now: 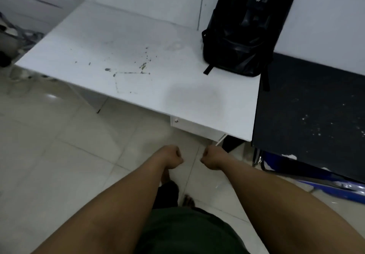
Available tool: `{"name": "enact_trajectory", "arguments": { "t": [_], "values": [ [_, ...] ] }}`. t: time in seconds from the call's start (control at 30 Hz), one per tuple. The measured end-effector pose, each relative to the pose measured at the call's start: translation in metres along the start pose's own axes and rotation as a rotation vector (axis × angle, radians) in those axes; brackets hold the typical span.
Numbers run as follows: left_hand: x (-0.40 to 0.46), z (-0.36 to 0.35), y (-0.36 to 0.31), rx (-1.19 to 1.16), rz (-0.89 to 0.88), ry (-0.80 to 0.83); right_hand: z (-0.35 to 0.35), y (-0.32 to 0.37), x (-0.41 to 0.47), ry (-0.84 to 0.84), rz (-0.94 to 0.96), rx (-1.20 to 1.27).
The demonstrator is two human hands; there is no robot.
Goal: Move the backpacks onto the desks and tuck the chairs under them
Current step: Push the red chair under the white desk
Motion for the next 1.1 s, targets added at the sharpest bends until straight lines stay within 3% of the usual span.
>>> {"name": "enact_trajectory", "arguments": {
  "t": [0.4, 0.57, 0.83, 1.1],
  "values": [
    [-0.105, -0.038, 0.173, -0.199, 0.235, -0.087, -0.13, 0.094, -0.061, 0.236, 0.102, -0.141],
    [-0.156, -0.033, 0.25, -0.2, 0.256, -0.096, -0.152, 0.165, -0.068, 0.2, 0.139, -0.196],
    [-0.236, -0.016, 0.385, -0.201, 0.362, -0.195, -0.209, 0.335, -0.104, 0.162, 0.29, -0.055],
    [-0.277, -0.017, 0.461, -0.29, 0.431, -0.166, -0.247, 0.406, -0.114, 0.218, 0.331, -0.184]
  ]
}}
Point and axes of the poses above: each hand's wrist, its own x-axis towards the middle knuckle, its own z-axis out of the back of the hand, y = z × x, the point moved 1 cm from there along x, towards the middle knuckle, and after that the axes turned 7 degrees about -x, right-handed, at the moved point
